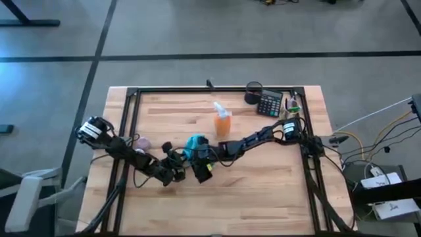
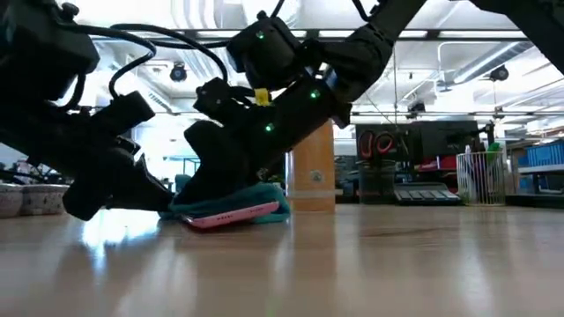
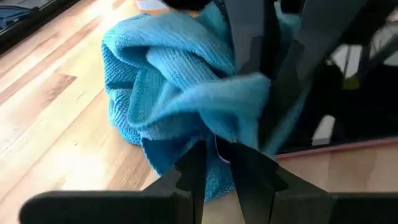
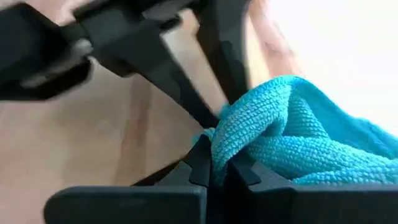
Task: Apply microfiber cloth
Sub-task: Wipe the cellphone with the microfiber cloth
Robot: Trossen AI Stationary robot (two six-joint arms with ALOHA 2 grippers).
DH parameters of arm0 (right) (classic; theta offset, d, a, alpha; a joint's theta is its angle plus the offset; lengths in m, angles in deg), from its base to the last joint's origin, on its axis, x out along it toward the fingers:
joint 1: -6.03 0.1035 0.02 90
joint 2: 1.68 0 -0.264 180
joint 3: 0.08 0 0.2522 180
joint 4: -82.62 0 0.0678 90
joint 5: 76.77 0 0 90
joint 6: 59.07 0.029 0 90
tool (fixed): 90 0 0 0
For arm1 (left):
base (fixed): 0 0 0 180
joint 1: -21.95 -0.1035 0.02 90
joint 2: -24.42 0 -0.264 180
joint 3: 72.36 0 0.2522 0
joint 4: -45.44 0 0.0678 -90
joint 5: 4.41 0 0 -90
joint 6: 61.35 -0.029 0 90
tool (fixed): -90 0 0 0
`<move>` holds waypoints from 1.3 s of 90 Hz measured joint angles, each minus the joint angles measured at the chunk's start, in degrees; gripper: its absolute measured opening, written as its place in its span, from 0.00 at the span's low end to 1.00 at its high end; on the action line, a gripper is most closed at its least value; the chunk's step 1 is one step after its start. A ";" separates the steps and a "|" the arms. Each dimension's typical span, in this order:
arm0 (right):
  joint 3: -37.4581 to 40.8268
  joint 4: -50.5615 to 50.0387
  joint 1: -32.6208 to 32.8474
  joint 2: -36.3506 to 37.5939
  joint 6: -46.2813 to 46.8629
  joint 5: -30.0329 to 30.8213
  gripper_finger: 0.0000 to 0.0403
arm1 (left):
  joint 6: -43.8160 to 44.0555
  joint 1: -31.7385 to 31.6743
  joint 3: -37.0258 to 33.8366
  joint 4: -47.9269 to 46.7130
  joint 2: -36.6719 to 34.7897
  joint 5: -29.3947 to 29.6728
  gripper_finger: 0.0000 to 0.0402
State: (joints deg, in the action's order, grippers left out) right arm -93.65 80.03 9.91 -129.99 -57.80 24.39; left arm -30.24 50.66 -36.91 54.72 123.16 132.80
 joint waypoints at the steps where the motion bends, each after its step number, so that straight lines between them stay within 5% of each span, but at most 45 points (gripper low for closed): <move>1: 0.01 -0.37 0.01 0.19 -0.13 0.81 0.00 | 0.00 0.00 0.00 -0.02 0.00 -0.07 0.15; 18: 0.27 -4.42 -0.32 2.09 -1.20 5.09 0.00 | -0.11 0.13 -0.11 -0.56 0.07 -1.51 0.15; 64: 0.27 0.13 0.43 0.12 -5.21 -13.71 0.00 | 0.16 -0.02 -0.09 -0.94 0.07 -1.48 0.15; 87: 0.49 -1.04 1.28 0.19 -7.34 -27.97 0.00 | 3.50 0.00 -0.10 -3.39 0.00 -1.08 0.15; 117: 0.75 -1.18 1.47 0.41 -7.93 -26.04 0.00 | -2.76 1.06 -0.79 4.20 -0.55 -3.36 0.15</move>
State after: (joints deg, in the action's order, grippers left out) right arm -92.90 78.85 11.37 -129.58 -65.73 -1.66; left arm -33.00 51.72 -37.70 58.92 122.61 129.44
